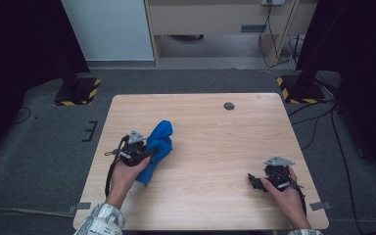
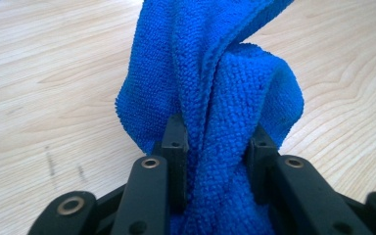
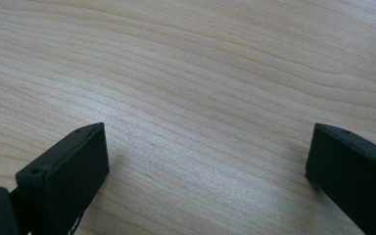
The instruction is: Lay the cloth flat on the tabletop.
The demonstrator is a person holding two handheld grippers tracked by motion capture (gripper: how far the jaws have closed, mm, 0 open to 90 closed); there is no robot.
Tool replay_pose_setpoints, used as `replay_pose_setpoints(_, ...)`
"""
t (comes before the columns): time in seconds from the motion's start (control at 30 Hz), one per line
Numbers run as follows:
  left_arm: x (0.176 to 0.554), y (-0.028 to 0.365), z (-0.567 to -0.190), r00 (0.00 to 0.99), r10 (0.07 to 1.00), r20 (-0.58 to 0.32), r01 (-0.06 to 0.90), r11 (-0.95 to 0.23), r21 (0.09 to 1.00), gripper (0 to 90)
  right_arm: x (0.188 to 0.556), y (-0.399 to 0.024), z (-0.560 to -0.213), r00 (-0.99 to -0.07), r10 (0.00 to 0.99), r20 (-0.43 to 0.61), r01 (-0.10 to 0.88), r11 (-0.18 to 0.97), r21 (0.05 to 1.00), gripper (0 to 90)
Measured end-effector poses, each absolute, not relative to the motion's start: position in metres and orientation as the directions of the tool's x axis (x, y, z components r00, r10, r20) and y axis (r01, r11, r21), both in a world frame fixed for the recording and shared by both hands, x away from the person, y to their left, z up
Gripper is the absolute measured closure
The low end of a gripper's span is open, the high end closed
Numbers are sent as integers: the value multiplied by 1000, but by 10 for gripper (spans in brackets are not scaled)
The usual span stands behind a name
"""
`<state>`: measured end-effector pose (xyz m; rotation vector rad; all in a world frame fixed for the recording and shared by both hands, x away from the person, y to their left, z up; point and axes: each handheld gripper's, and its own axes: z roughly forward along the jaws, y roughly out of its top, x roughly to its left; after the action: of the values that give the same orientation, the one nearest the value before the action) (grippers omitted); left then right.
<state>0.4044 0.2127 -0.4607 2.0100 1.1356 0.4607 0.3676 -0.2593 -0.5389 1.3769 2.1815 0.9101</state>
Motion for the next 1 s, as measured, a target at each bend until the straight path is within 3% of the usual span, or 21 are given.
replay_pose_setpoints(1.0,409,101,-478,668,743,-45,533,-435,725,679,368,-259,-539,-433,901,6,639,302,708,23)
